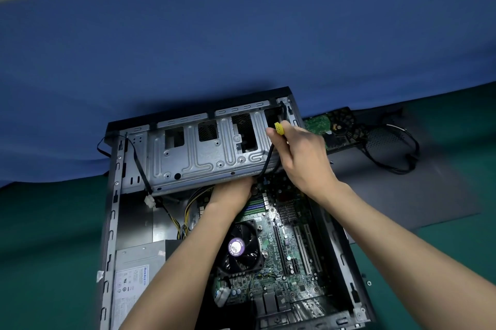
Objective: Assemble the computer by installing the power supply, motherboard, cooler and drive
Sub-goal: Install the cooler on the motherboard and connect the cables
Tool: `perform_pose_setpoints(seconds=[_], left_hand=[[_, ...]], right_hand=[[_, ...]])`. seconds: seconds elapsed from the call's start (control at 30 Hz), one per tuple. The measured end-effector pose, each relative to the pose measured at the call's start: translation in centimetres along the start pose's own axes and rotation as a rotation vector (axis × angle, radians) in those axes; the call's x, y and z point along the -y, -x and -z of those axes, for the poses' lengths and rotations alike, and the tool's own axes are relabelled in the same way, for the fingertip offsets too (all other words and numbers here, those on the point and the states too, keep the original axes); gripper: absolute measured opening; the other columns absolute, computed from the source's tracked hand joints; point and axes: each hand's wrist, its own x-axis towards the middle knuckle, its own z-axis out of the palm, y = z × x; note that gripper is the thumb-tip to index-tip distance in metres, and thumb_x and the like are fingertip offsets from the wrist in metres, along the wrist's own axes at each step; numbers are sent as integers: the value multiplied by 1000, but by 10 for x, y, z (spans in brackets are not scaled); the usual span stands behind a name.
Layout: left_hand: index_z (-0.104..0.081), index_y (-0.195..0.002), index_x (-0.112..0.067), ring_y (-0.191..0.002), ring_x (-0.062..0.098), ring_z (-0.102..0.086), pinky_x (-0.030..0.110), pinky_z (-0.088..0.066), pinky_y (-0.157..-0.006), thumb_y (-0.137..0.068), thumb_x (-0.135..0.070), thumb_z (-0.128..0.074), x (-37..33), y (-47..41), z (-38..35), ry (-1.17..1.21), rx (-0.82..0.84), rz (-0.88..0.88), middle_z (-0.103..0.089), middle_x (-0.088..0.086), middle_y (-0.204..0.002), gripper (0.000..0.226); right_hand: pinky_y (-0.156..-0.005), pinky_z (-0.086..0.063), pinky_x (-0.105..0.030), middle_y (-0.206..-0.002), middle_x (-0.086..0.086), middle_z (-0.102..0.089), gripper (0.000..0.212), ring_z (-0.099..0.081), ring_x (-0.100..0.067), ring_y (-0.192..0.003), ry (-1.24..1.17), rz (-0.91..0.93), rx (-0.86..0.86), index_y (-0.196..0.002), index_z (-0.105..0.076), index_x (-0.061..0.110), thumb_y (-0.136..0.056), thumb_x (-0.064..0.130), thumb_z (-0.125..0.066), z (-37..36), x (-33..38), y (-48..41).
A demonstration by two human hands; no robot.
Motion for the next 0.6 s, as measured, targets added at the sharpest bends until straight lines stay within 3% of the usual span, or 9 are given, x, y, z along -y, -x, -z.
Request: perform_pose_setpoints(seconds=[0.2, 0.3, 0.37, 0.6], left_hand=[[-41, -130, -10, -129, 33, -37, 38, -30, -106, -94, -14, -49, 9, -7, -3, 23, -9, -19, -38, 15, -142, 37], [-36, -138, -13, -136, 31, -30, 37, -23, -111, -96, -22, -47, 9, -13, -3, 57, 5, 13, -31, 12, -150, 44], [-35, -142, -15, -139, 30, -27, 37, -21, -113, -98, -29, -46, 7, -17, -7, 107, -17, 56, -28, 10, -153, 47], [-40, -139, -15, -133, 27, -37, 32, -26, -110, -98, -23, -44, 4, -16, -12, 181, -128, 63, -37, 9, -148, 42]], right_hand=[[-50, -21, -26, -54, 2, -33, 29, -27, -19, -45, -86, -36, -10, -73, -37, 14, -98, 19, -51, 3, 3, 1], [-50, -37, -36, -63, -10, -58, 33, -50, -31, -52, -173, -112, 33, -78, -52, -1, -100, 25, -48, 2, 0, 6], [-60, -46, -45, -77, -19, -66, 38, -60, -38, -64, -229, -141, 44, -90, -59, -7, -99, 28, -47, 2, -1, 9], [-61, -43, -48, -68, -18, -58, 36, -52, -36, -60, -329, -254, 57, -85, -59, -6, -96, 28, -55, 8, 8, 10]])
